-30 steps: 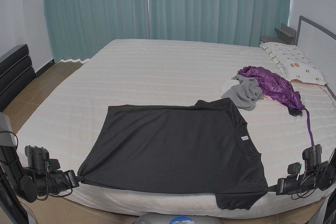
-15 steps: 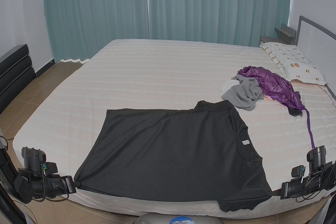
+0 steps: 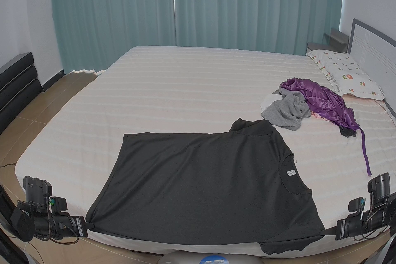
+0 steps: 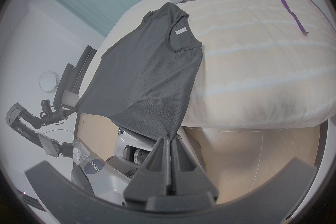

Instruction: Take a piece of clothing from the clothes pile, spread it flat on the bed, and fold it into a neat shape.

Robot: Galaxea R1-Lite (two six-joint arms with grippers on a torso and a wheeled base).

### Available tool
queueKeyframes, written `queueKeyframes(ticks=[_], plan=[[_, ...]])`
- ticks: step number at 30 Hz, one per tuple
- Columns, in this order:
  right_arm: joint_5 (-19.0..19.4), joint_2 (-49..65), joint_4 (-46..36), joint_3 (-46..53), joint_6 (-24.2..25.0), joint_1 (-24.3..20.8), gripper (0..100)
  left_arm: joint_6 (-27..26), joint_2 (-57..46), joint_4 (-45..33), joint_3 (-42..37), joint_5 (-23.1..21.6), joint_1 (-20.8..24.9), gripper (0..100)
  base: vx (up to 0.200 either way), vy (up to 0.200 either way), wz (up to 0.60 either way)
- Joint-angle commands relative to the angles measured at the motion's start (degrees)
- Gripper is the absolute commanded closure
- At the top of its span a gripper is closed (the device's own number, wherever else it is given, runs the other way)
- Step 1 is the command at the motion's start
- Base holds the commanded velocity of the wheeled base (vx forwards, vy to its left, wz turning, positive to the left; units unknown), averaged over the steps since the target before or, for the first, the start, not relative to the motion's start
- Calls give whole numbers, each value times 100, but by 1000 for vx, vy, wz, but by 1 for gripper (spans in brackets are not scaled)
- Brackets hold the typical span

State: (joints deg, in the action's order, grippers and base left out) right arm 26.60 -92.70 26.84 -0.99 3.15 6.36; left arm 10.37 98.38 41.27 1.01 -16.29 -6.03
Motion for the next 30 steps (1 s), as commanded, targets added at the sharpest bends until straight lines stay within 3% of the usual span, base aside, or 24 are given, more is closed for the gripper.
queueKeyframes(ticks=[1, 10, 22, 27, 30], plan=[[3, 366, -100, 99, -16, 5, 100, -115, -249, -136, -101, -6, 6, 100, 0, 0, 0], [3, 621, -294, 99, -16, 5, 100, -396, -644, -611, -75, 3, 6, 100, 0, 0, 0], [3, 797, -487, 64, -121, 5, 100, -651, -1339, -1885, 338, 20, 6, 100, 0, 0, 0], [56, 1017, -496, -174, -33, 5, 100, -536, -1479, -2263, 690, -32, 6, 100, 0, 0, 0], [73, 1008, -496, -534, 292, -56, 100, -27, -1418, -2263, 1077, -41, 41, 100, 0, 0, 0]])
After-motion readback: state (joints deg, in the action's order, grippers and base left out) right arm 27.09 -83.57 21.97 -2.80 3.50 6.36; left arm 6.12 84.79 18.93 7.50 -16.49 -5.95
